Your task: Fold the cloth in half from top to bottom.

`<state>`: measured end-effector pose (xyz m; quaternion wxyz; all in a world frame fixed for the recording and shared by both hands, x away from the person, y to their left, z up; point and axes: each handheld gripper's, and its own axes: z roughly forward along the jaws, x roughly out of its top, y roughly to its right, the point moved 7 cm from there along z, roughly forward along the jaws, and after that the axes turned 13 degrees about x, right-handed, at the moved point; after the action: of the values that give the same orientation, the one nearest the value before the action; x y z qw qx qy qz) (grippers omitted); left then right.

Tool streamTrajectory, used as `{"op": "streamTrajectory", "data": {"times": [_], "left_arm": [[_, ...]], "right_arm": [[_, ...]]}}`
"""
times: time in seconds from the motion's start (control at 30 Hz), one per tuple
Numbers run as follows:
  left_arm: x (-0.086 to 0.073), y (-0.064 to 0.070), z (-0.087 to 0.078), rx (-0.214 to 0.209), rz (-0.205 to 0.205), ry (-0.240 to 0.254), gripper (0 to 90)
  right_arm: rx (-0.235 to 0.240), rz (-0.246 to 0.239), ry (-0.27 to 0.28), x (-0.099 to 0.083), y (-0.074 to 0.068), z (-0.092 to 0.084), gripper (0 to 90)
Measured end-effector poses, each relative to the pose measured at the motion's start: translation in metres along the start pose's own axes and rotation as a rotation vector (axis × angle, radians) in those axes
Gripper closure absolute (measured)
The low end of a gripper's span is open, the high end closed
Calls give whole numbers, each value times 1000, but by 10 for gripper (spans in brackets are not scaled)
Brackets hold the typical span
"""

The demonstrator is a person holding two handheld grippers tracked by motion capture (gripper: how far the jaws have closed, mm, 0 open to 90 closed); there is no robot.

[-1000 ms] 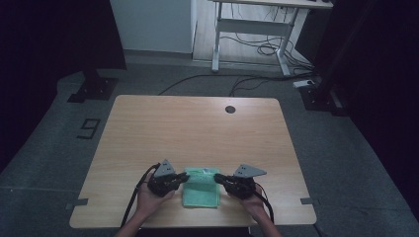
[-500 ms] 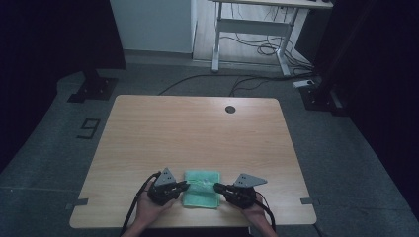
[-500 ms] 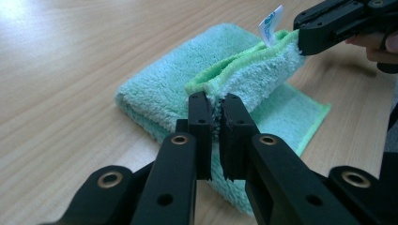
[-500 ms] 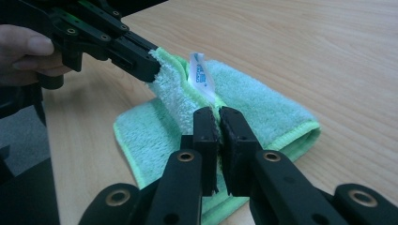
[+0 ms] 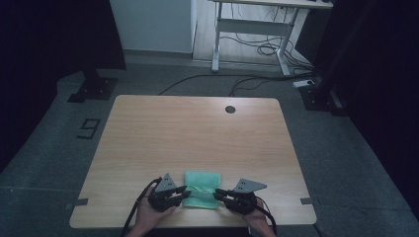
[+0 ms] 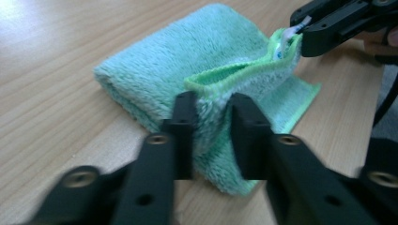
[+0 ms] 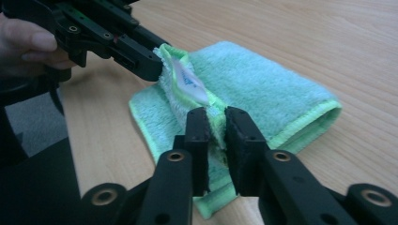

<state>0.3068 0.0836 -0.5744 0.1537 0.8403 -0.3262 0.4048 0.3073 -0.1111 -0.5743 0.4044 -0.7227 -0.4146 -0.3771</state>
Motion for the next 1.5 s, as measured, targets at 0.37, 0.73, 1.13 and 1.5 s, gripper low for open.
{"op": "streamTrajectory", "data": {"times": [0.37,0.73,1.13,1.5], "left_arm": [[14,-1,-20,-26,-20,59,427],[3,-1,13,-17,24,-71,448],[-5,0,22,4,50,-97,447],[10,-16,41,33,25,-103,448]], "right_arm": [[-38,-16,41,12,-5,-14,566],[-49,9,-122,1,5,18,445],[-91,-30,-195,-10,2,25,409],[-133,-7,-187,0,31,30,420]]}}
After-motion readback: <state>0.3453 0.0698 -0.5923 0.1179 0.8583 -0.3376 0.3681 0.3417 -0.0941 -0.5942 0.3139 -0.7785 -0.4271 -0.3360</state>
